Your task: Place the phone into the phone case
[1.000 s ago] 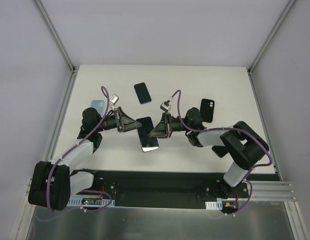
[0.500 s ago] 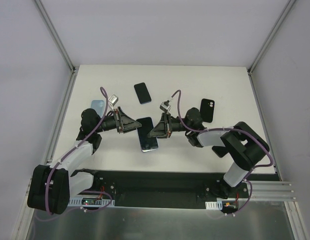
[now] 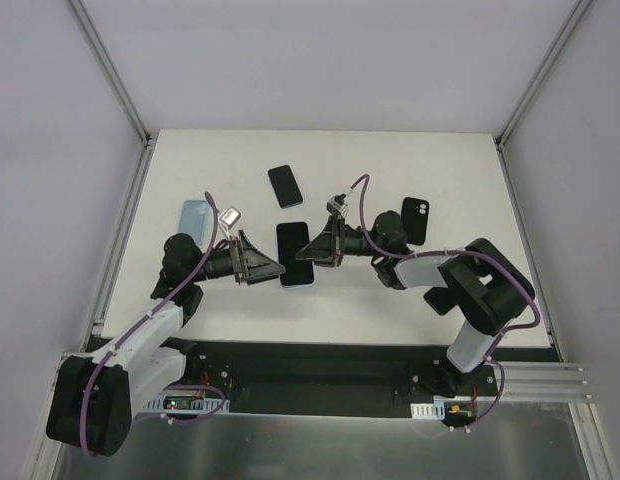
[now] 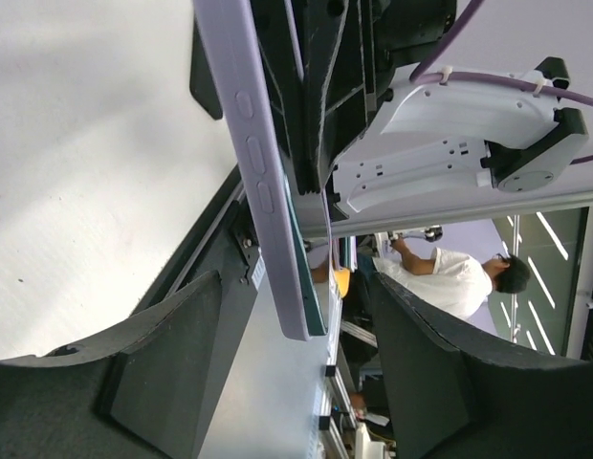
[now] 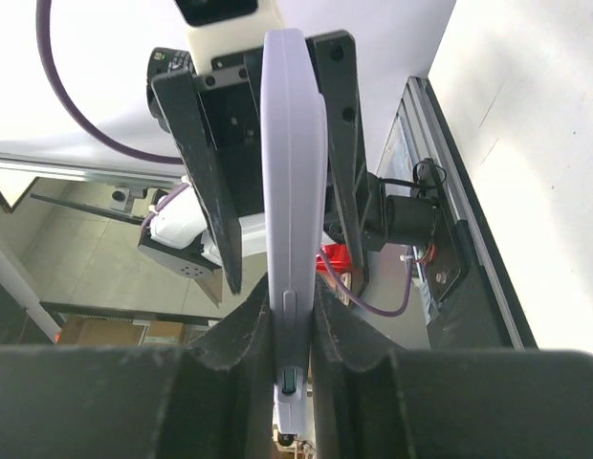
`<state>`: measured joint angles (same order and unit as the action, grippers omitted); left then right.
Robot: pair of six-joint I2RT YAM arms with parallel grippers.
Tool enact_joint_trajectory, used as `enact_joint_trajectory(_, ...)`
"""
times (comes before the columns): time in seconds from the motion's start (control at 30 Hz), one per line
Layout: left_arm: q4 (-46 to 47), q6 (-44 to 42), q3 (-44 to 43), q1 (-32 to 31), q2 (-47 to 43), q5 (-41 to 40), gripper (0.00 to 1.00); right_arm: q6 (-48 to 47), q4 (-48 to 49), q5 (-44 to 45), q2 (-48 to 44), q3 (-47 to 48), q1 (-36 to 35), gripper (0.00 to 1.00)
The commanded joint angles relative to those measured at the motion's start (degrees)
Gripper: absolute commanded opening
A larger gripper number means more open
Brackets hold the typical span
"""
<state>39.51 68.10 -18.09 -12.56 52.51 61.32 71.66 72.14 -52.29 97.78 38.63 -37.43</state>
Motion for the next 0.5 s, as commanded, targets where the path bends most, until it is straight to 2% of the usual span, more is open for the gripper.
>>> enact_joint_trajectory(0.0, 0.83, -1.30, 0.77, -2.03, 1.10, -1.63, 0.62, 1.47, 15.58, 1.32, 0.39, 3.82, -0.01, 0.13)
enact_joint_trajectory(0.13, 1.19, -1.47, -0.19, -3.79, 1.72, -2.43, 0.61, 1.99, 15.58, 1.32, 2.77, 5.22, -0.10, 0.13)
enact_joint_trajectory(0.2, 1.19, -1.47, -0.19, -4.67, 1.98, -2.87, 0.56, 2.08, 15.66, 1.32, 3.38, 5.49, -0.10, 0.13)
enact_joint_trajectory(0.3, 1.19, -1.30, 0.33, -5.02, 2.77, -3.22, 0.36, 2.17, 15.58, 1.23, 3.91, 5.58, -0.10, 0.14)
enact_joint_trajectory(0.33, 1.19, -1.12, 0.51, -5.11, 2.95, -3.40, 0.24, 2.00, 15.58, 1.14, 3.91, 5.40, -0.01, 0.14)
enact_joint_trajectory(0.43, 0.14, -1.30, 0.86, -5.37, 3.82, -3.92, 0.09, 1.29, 15.58, 0.79, 4.35, 4.44, -0.01, 0.15)
enact_joint_trajectory(0.47, -1.17, -2.43, 0.69, -5.37, 4.17, -4.01, 0.01, 1.29, 15.58, 0.79, 4.61, 4.09, 0.08, 0.16)
